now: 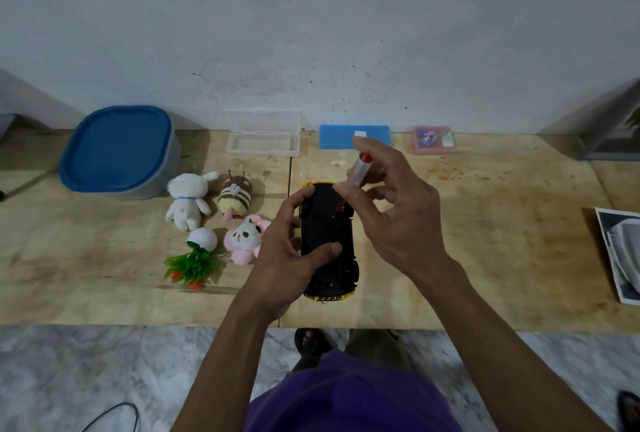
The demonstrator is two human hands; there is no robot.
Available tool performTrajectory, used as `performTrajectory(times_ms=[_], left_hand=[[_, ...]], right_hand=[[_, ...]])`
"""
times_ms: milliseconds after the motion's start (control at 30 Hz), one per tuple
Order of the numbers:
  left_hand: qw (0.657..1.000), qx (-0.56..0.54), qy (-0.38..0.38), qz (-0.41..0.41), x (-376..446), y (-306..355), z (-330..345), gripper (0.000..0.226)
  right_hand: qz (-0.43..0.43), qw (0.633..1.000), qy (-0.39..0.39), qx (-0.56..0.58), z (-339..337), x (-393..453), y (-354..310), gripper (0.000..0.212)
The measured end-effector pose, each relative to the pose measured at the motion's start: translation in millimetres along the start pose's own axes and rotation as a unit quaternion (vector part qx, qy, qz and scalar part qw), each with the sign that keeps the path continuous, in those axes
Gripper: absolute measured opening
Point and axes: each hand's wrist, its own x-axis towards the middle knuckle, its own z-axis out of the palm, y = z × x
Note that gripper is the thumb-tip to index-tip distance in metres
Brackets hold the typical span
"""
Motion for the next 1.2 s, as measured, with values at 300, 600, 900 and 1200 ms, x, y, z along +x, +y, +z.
performTrajectory(times_ms=[300,600,900,1200], left_hand=[[1.000,-0.014,-0.001,-0.006,2.0,0.1,0.8,0.081],[1.000,-0.015,0.002,-0.011,4.8,-0.4,1.5,0.081],[1.000,-0.021,0.006,-0.006,6.1,0.6,-0.3,0.081],[0.999,-0.034,0.004,-0.019,6.9,-4.1,2.7,0.082]], right_hand=[[-0.018,1.000,0.007,-0.022,0.9,5.6,1.3,0.045],[-0.029,0.999,0.015,-0.030,3.4,11.9,2.3,0.041],[-0.021,1.000,0.002,-0.020,5.8,16.6,3.1,0.044],[-0.006,1.000,0.019,-0.013,5.2,16.1,6.6,0.043]])
